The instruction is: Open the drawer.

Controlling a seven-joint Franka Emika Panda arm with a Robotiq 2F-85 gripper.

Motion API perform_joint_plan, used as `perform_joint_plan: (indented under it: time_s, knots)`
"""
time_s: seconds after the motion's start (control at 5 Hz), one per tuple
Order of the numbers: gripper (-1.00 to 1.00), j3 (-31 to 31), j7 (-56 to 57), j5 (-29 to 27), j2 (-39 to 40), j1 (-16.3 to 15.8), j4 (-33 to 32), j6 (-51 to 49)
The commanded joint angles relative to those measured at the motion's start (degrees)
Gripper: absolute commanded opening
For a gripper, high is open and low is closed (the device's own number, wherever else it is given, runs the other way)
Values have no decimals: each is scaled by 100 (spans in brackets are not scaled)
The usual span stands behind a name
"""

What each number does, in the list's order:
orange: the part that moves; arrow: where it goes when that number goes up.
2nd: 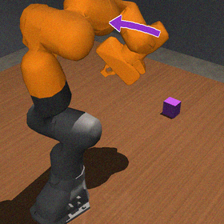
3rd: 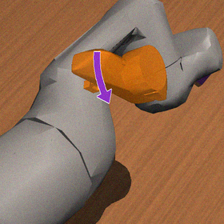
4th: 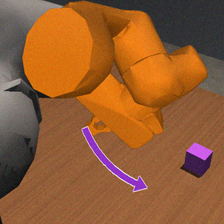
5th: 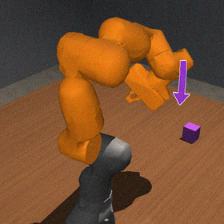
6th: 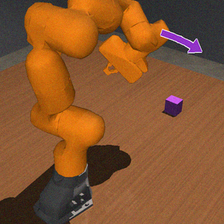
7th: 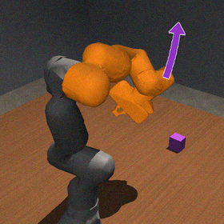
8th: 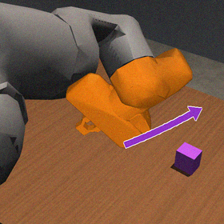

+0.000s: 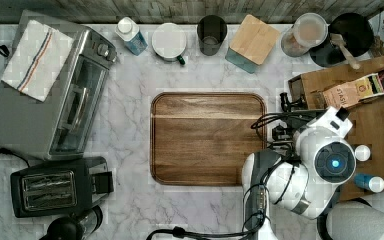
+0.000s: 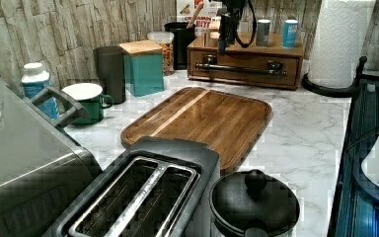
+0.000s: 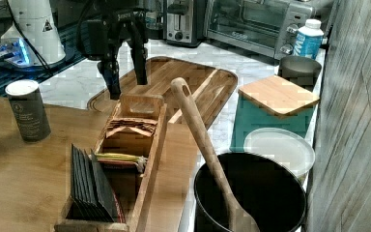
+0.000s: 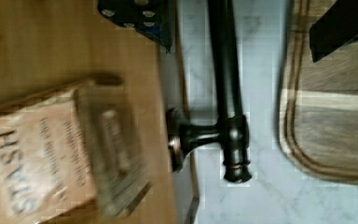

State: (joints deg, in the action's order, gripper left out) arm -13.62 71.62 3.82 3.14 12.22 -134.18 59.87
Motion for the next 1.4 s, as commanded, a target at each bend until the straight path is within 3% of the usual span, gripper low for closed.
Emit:
perform_joint_plan:
  time_s: [0.2, 0.8, 1.0, 1.4]
  knots:
    - [100, -33, 682, -568, 59, 143, -582, 785]
    - [100, 66, 1056, -905, 755, 128, -420, 1334]
    - [100, 25, 1077, -781, 892, 149, -122, 828]
    - [100, -5, 918, -458, 401, -96, -153, 3]
